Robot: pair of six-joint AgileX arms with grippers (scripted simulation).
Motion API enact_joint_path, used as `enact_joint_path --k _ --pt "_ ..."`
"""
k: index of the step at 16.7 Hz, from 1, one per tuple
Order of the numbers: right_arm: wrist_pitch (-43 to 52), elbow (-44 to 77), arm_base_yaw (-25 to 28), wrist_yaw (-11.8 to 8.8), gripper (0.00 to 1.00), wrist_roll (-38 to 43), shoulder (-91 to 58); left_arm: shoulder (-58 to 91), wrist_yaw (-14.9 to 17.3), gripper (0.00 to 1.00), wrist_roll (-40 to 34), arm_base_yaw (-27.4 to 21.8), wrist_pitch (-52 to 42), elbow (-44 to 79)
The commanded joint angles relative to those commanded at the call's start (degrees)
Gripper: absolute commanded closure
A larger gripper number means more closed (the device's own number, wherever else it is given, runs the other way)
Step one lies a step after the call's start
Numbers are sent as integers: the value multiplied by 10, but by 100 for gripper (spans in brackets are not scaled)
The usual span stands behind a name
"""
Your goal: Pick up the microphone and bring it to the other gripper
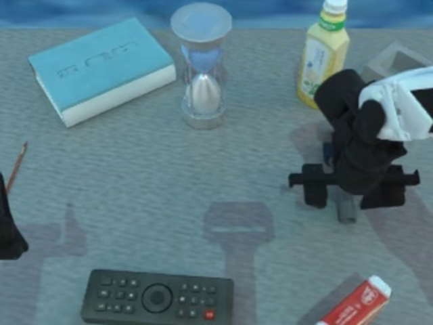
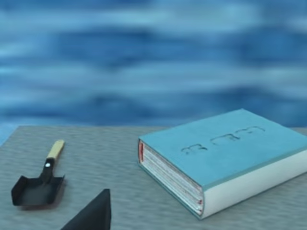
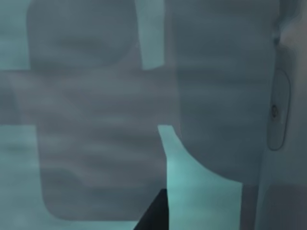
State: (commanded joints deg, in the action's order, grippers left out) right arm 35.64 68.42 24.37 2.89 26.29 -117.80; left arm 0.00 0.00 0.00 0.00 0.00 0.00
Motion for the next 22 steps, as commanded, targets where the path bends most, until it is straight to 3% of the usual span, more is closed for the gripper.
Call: enact_joint_path --k 2,3,13,17,22 --pt "0 0 0 0 98 0 0 0 0 0 0 0 0 0" --pt "0 0 0 0 100 0 0 0 0 0 0 0 0 0" --pt "4 9 2 6 100 -8 25 0 0 0 0 0 0 0" --pt "-78 -8 3 -19 100 -32 40 0 0 0 0 0 0 0" --pt "-287 -61 3 -76 100 -90 81 0 0 0 0 0 0 0"
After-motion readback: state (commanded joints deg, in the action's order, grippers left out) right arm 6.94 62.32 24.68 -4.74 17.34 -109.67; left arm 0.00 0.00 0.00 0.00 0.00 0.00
